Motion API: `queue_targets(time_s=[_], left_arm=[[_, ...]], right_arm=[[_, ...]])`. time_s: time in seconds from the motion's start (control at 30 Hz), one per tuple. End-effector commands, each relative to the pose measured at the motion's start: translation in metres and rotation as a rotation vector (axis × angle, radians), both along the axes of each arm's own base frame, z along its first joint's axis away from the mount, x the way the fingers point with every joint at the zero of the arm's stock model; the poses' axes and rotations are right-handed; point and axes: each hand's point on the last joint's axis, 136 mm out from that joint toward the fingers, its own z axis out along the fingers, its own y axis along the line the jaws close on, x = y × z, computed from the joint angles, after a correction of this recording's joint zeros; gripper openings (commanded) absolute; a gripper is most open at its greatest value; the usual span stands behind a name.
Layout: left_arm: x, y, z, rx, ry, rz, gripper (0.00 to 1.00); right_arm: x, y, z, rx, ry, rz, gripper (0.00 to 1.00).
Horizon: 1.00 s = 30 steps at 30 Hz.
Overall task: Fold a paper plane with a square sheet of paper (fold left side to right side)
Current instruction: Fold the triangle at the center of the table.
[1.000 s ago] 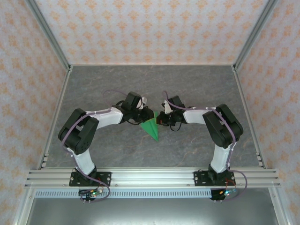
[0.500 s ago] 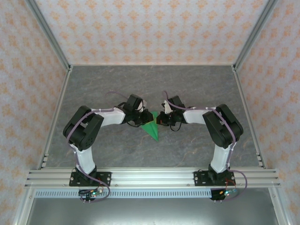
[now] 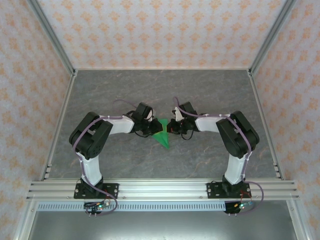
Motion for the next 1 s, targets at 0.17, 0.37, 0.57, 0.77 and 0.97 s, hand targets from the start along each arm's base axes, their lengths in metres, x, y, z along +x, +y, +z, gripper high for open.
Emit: queue_targets(time_s=[0.17, 0.37, 0.57, 0.77, 0.97], left_arm=[[-0.016, 0.018, -0.031, 0.097, 0.059, 0.015, 0.17], [-0.019, 0.019, -0.034, 0.102, 0.066, 0.014, 0.17], [-0.018, 0.019, -0.032, 0.099, 0.059, 0.013, 0.17], [-0.018, 0.019, -0.032, 0.104, 0.058, 0.011, 0.17], [-0.019, 0.019, -0.032, 0.105, 0.06, 0.011, 0.17]], right_arm=[[0.002, -0.005, 0.005, -0.071, 0.003, -0.013, 0.04], [0.007, -0.015, 0.044, -0.096, -0.083, -0.039, 0.2], [-0.034, -0.009, 0.058, -0.018, -0.007, 0.024, 0.22], [-0.072, 0.021, 0.055, 0.121, 0.096, 0.058, 0.19], [-0.074, 0.03, 0.047, 0.117, 0.108, 0.073, 0.19]])
